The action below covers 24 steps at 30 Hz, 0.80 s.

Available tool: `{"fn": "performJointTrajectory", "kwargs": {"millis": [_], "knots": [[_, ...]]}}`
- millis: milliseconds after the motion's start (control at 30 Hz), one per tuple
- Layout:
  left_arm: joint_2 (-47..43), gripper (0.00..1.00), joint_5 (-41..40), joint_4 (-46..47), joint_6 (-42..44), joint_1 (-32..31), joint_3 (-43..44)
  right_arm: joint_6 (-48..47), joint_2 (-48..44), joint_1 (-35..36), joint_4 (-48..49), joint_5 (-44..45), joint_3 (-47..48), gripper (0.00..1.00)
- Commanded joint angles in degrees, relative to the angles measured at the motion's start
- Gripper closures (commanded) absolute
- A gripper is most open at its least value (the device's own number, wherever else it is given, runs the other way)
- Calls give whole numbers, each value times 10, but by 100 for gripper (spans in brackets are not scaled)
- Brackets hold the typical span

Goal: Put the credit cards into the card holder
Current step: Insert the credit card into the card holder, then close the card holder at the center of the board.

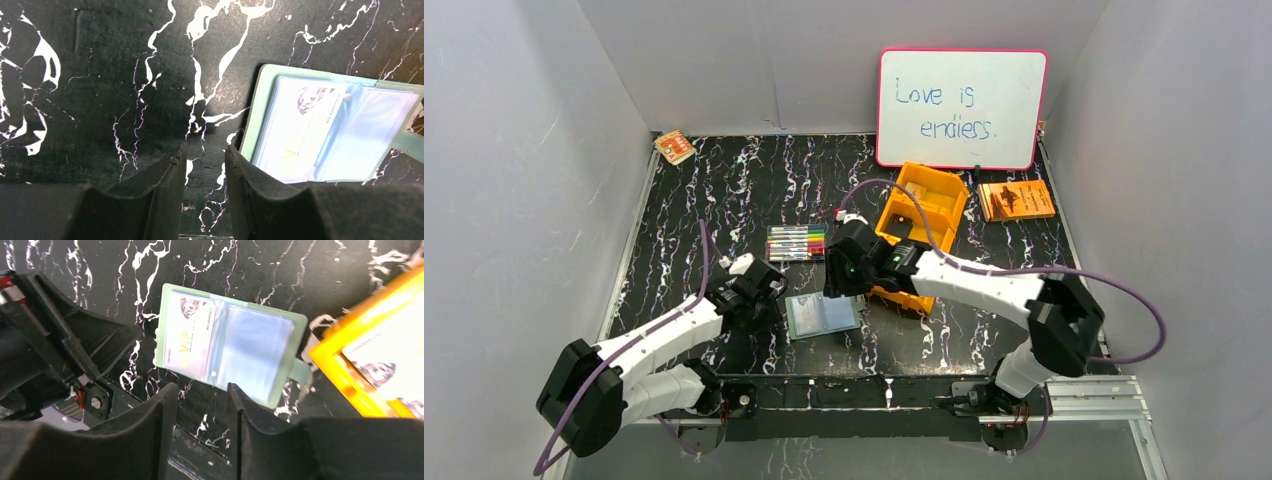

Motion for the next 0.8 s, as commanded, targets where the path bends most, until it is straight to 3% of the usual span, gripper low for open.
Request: {"fn": "performJointTrajectory", "kwargs": {"millis": [0, 233, 500, 767], "knots": [[-36, 66, -14, -45, -13, 4, 9, -19, -70, 2, -79, 62, -10, 46], [-71, 52, -10, -62, -27, 5, 6, -1, -94, 2, -84, 95, -77, 40], [-76, 40, 9, -66, -45, 5, -6, 27, -78, 1, 9, 165, -107, 39], [-83, 37, 13, -70, -52, 5, -10, 23, -15, 0, 13, 178, -77, 43]]}}
